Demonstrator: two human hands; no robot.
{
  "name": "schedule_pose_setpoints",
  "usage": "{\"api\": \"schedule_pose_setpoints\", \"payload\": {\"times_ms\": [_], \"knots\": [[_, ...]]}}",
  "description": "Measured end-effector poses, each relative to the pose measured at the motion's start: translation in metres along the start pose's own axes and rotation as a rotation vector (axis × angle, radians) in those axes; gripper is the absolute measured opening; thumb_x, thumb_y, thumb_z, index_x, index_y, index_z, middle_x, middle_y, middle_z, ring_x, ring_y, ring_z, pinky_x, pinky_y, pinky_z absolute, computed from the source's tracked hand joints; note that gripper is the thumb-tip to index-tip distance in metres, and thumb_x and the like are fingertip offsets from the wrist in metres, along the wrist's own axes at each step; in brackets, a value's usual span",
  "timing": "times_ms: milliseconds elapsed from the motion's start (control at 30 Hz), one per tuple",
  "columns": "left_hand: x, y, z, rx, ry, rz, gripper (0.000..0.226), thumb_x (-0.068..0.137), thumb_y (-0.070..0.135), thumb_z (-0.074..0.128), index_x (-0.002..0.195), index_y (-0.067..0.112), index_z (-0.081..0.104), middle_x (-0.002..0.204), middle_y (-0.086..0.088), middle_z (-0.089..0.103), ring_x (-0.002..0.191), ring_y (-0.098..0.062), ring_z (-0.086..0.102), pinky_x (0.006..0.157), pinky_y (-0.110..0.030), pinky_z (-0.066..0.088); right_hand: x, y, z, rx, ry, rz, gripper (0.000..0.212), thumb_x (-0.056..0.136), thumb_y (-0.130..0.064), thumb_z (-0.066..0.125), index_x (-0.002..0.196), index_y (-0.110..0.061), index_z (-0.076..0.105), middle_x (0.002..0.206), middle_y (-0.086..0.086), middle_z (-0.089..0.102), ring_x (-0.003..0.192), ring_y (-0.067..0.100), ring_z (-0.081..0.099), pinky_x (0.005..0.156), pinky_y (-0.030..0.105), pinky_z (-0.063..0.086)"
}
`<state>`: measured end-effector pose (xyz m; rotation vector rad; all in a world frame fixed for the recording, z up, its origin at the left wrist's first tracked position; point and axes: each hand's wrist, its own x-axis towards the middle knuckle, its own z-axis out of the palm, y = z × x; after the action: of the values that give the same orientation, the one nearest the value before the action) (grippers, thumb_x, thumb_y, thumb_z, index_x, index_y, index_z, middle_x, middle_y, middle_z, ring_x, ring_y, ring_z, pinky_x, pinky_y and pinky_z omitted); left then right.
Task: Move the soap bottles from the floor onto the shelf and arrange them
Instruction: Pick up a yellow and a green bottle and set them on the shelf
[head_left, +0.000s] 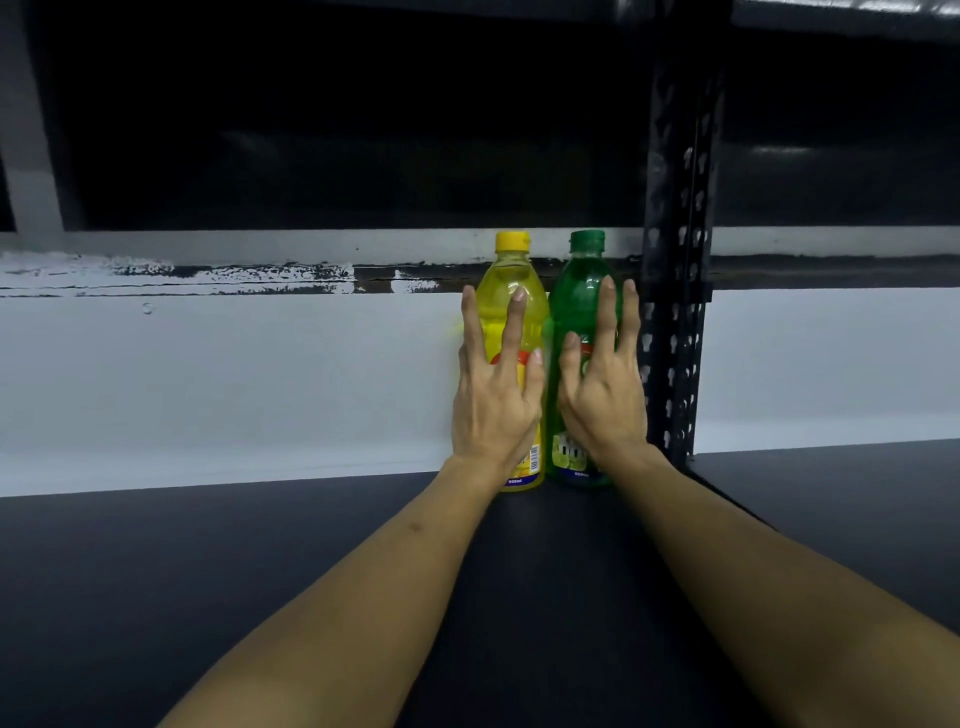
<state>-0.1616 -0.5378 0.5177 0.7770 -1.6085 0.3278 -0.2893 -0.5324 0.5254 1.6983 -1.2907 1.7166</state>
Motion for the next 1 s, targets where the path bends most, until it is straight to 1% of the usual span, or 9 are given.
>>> {"api": "schedule_pose_setpoints", "payload": {"times_ms": [133,267,333,433,533,600,700,800,1000], "knots": [[-0.009,0.007,-0.011,-0.119,-0.082,-0.133,0.064,0.104,0.048,0.042,0.158,0.048,0.006,0.169,-0.003,-0.007,0.152,-0.027,0.023,0.090,-0.042,0.057,-0.010,0.002,-0.005,0.022,-0.044,0.030,0.075,0.108,-0.041,0.037,0.161,-0.021,-0.012,0.170,-0.005,-0.014,0.158,0.019,0.005,0.110,0.053,0.046],[-0.022,0.006,-0.022,-0.151,-0.171,-0.183,0.075,0.103,0.052,0.046,0.156,0.050,-0.006,0.170,0.000,-0.003,0.155,-0.017,0.008,0.109,-0.044,0.042,-0.027,0.004,-0.012,0.069,-0.160,0.145,0.080,0.106,-0.055,0.031,0.158,-0.027,-0.024,0.169,-0.007,-0.017,0.157,0.016,0.002,0.120,0.052,0.034],[-0.027,0.004,-0.029,-0.208,-0.229,-0.247,0.084,0.100,0.052,0.051,0.155,0.051,-0.012,0.169,0.001,0.008,0.154,-0.020,0.019,0.113,-0.049,0.037,-0.035,0.002,-0.019,0.085,-0.239,0.227,0.080,0.105,-0.060,0.028,0.157,-0.028,-0.023,0.169,-0.007,-0.016,0.157,0.019,0.008,0.120,0.054,0.031],[-0.039,0.001,-0.041,-0.245,-0.359,-0.429,0.100,0.095,0.051,0.061,0.150,0.052,-0.023,0.160,-0.001,0.036,0.135,-0.029,0.051,0.105,-0.057,0.047,-0.048,-0.004,-0.035,0.018,-0.418,0.388,0.080,0.104,-0.060,0.026,0.158,-0.024,-0.020,0.171,0.004,-0.001,0.154,0.028,0.021,0.118,0.058,0.029],[-0.053,0.004,-0.059,-0.066,-0.546,-0.551,0.108,0.094,0.046,0.064,0.151,0.041,-0.028,0.158,-0.007,0.039,0.130,-0.036,0.053,0.105,-0.057,0.045,-0.061,-0.011,-0.054,-0.211,-0.692,0.603,0.079,0.105,-0.056,0.023,0.160,-0.013,-0.013,0.166,0.018,0.021,0.150,0.037,0.028,0.119,0.054,0.023],[-0.060,0.008,-0.074,0.105,-0.688,-0.632,0.107,0.095,0.048,0.062,0.157,0.025,-0.022,0.161,-0.011,0.032,0.138,-0.038,0.044,0.111,-0.053,0.040,-0.068,-0.018,-0.066,-0.400,-0.861,0.636,0.076,0.106,-0.052,0.025,0.161,-0.005,0.001,0.164,0.019,0.025,0.153,0.036,0.020,0.123,0.051,0.015],[-0.066,0.022,-0.102,0.315,-0.871,-0.641,0.092,0.096,0.057,0.052,0.160,0.009,0.007,0.157,-0.016,0.037,0.143,-0.035,0.038,0.116,-0.047,0.034,-0.075,-0.033,-0.082,-0.558,-0.963,0.602,0.067,0.106,-0.049,0.030,0.156,-0.004,0.031,0.163,0.015,0.029,0.154,0.033,0.018,0.124,0.051,0.014],[-0.074,0.041,-0.128,0.397,-0.961,-0.563,0.069,0.100,0.055,0.043,0.150,0.008,0.038,0.153,-0.013,0.044,0.142,-0.030,0.039,0.116,-0.044,0.032,-0.085,-0.055,-0.100,-0.572,-0.979,0.588,0.061,0.104,-0.045,0.032,0.151,-0.006,0.041,0.161,0.014,0.034,0.152,0.033,0.023,0.123,0.052,0.016],[-0.094,0.078,-0.181,0.383,-0.968,-0.514,0.056,0.099,0.052,0.043,0.139,0.014,0.053,0.142,-0.009,0.055,0.131,-0.029,0.049,0.105,-0.041,0.042,-0.113,-0.103,-0.146,-0.519,-0.995,0.488,0.058,0.101,-0.047,0.034,0.141,-0.010,0.053,0.148,0.015,0.051,0.141,0.033,0.039,0.117,0.052,0.026]]}}
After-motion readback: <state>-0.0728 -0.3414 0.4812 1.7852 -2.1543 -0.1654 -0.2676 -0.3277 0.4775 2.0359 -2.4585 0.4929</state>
